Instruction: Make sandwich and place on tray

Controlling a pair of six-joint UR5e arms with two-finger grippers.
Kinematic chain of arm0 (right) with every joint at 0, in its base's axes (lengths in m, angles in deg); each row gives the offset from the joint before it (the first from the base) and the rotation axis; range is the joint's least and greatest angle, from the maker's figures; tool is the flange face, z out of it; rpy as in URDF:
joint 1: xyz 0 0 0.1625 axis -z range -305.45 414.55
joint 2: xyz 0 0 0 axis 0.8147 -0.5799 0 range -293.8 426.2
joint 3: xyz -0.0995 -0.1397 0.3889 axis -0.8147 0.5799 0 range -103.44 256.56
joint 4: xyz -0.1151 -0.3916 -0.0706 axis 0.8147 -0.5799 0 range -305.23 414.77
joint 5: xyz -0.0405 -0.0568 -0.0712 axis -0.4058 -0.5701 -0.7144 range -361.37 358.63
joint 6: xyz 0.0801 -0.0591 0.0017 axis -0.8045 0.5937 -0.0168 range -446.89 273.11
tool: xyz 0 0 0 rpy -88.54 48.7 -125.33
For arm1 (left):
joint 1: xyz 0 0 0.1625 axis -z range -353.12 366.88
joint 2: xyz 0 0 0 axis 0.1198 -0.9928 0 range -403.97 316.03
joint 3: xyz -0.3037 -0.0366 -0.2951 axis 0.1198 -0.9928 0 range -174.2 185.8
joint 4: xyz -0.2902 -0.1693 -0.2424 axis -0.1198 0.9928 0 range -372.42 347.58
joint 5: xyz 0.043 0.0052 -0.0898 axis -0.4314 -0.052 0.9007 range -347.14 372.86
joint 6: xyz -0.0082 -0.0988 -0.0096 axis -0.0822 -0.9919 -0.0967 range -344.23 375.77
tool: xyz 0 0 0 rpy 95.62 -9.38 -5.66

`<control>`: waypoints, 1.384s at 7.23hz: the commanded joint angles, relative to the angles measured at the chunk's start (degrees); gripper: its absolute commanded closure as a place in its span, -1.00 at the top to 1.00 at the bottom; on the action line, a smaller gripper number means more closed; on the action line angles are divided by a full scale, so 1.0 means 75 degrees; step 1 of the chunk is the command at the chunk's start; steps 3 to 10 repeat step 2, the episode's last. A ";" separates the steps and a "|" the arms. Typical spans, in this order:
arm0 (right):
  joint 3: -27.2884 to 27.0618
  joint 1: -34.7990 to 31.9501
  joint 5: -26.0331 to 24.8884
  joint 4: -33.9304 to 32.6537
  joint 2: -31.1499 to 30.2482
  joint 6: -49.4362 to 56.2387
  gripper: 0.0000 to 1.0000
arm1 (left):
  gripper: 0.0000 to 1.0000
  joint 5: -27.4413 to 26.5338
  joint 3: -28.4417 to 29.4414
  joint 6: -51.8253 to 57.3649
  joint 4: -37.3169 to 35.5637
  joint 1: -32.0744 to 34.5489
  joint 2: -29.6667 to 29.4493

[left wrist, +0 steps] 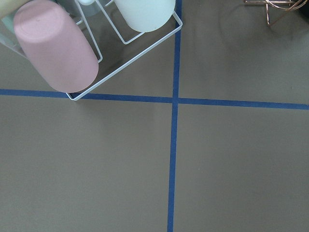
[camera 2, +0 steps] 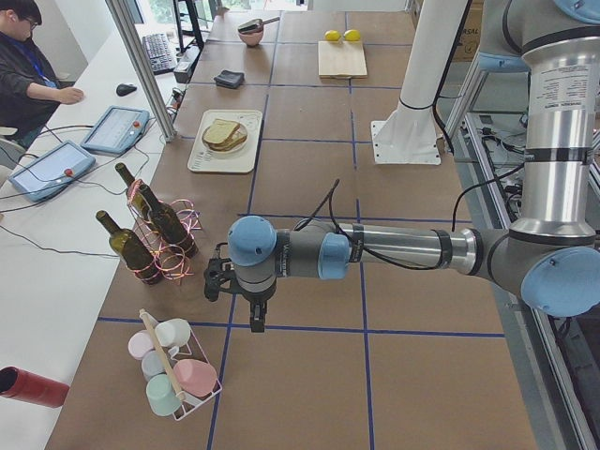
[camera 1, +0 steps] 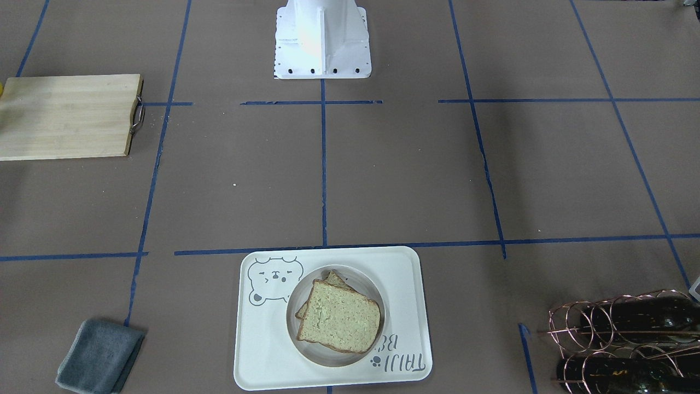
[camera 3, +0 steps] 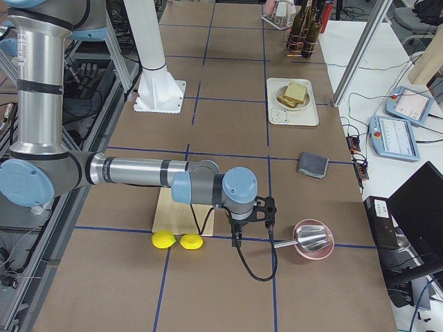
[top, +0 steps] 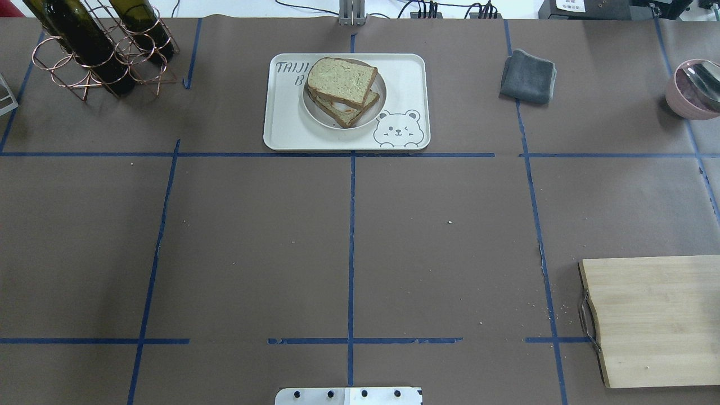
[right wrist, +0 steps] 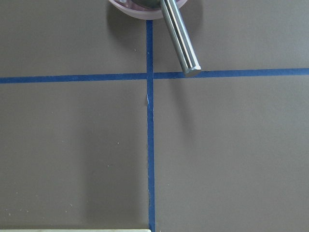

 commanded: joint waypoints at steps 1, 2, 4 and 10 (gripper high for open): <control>-0.0020 0.0000 0.0001 0.0000 0.0002 0.0000 1.00 | 1.00 0.0000 -0.0010 0.0000 0.0000 0.0000 -0.0001; -0.0020 0.0000 0.0012 0.0000 0.0002 0.0000 1.00 | 1.00 -0.0012 -0.0010 0.0000 0.0011 0.0000 -0.0001; -0.0020 0.0000 0.0012 0.0000 0.0002 0.0000 1.00 | 1.00 -0.0012 -0.0010 0.0000 0.0011 0.0000 -0.0001; -0.0020 0.0000 0.0012 0.0000 0.0002 0.0000 1.00 | 1.00 -0.0012 -0.0010 0.0000 0.0011 0.0000 -0.0001</control>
